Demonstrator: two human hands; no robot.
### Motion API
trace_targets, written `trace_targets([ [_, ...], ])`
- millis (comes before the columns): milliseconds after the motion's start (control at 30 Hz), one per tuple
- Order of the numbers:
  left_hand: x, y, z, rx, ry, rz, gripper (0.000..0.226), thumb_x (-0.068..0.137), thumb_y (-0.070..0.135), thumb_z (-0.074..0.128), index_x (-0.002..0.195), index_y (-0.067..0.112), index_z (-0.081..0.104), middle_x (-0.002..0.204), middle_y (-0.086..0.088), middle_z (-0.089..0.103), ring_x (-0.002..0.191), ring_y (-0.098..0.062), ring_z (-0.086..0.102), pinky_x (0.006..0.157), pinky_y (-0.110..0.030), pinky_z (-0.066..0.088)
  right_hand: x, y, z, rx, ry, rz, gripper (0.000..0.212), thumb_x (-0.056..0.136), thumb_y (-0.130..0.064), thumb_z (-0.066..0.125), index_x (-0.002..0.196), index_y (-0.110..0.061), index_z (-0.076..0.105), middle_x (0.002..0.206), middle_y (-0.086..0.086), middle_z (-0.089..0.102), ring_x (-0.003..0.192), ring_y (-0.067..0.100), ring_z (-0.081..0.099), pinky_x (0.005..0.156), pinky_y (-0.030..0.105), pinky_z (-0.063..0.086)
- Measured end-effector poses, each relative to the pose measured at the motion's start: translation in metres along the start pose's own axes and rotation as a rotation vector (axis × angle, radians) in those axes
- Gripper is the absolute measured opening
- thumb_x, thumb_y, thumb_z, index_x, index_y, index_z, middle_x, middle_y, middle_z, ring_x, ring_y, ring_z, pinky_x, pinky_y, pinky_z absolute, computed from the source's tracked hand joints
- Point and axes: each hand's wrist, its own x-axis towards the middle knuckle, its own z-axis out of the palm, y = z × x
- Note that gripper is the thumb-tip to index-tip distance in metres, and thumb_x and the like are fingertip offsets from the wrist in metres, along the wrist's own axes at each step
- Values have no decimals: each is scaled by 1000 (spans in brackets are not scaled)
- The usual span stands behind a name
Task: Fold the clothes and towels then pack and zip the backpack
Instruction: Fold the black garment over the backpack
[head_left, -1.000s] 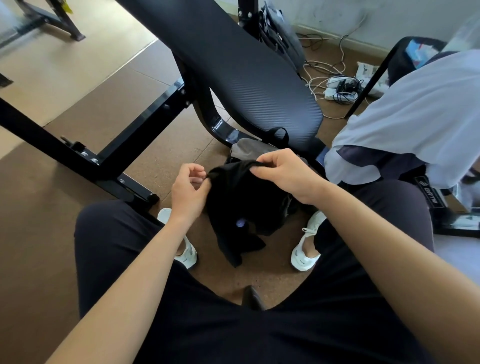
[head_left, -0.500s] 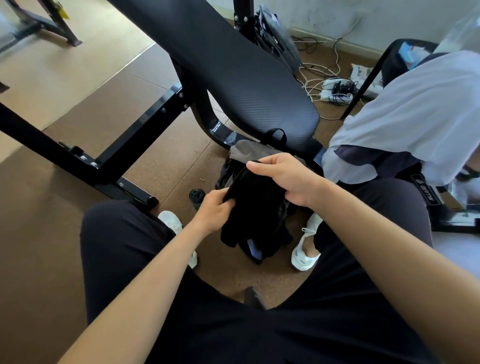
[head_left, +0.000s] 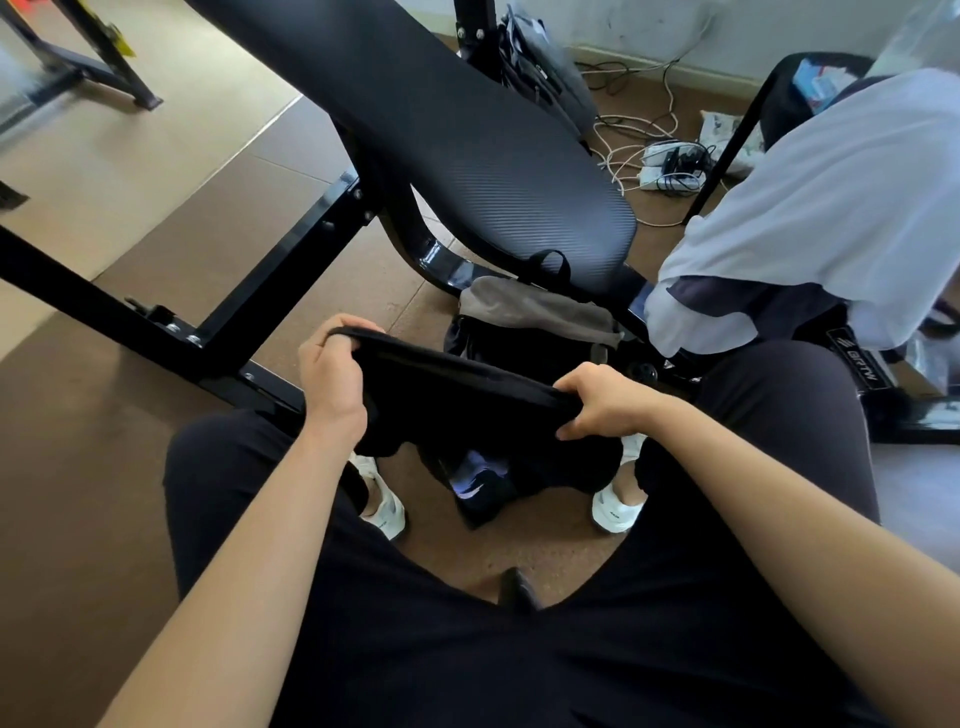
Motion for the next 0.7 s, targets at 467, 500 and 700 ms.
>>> trace_targets([
  [467,48,66,-41,276,-16,148,43,92,10,41,88,31,79,99,8,75,101,-6,67,83,-18,54,27,4,-29,544,727,54,14,92,-8,69,95,-21,73,86,0,73,83,16,68,77,34,54],
  [500,50,66,-47,319,-22,149,42,93,10,42,91,31,78,99,9,75,99,-2,67,82,-14,51,26,3,-35,477,748,47,10,91,-11,70,93,-20,72,85,1,72,83,19,68,75,34,52],
  [700,60,44,-83,389,-4,-258,22,96,15,48,78,18,60,80,-1,56,78,-20,54,68,-33,40,11,-5,-72,-157,561,9,15,90,-36,71,90,-21,69,82,1,62,92,33,63,69,37,41],
])
